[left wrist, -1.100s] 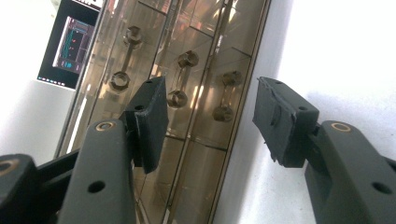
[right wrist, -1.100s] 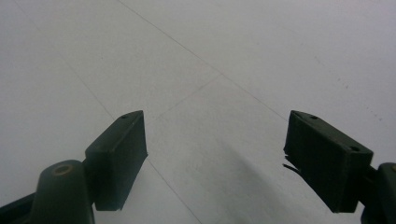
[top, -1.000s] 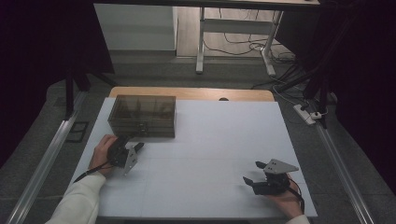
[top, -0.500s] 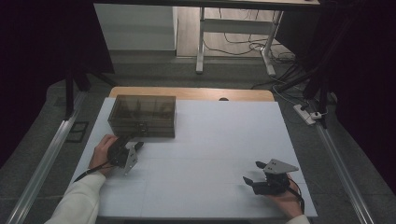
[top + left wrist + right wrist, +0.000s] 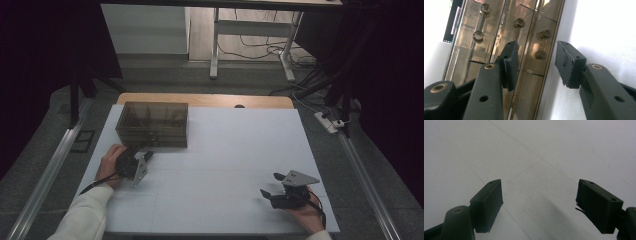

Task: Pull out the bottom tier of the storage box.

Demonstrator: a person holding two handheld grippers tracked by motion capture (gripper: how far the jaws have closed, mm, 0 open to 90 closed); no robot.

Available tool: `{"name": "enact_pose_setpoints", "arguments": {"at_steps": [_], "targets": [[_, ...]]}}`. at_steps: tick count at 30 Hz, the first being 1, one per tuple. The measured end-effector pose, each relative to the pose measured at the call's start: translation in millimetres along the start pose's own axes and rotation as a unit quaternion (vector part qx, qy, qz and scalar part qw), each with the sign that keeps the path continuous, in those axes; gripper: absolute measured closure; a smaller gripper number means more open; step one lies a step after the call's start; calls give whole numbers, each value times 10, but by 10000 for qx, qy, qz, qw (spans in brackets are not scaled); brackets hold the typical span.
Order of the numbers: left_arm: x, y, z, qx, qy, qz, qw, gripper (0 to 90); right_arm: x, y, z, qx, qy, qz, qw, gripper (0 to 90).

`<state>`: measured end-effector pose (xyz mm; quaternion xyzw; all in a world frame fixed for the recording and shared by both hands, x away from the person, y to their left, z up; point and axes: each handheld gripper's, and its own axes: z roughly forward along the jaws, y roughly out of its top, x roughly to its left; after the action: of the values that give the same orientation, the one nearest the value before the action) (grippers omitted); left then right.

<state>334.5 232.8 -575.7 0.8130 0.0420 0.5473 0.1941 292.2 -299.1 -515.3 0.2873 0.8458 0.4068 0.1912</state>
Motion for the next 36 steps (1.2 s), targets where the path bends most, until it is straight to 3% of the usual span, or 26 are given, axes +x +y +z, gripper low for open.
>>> {"name": "enact_pose_setpoints", "arguments": {"at_steps": [36], "targets": [[-18,24,103,120,-48,273,9995,603,5,-3,7,34,-73,-4,10000,210]]}}
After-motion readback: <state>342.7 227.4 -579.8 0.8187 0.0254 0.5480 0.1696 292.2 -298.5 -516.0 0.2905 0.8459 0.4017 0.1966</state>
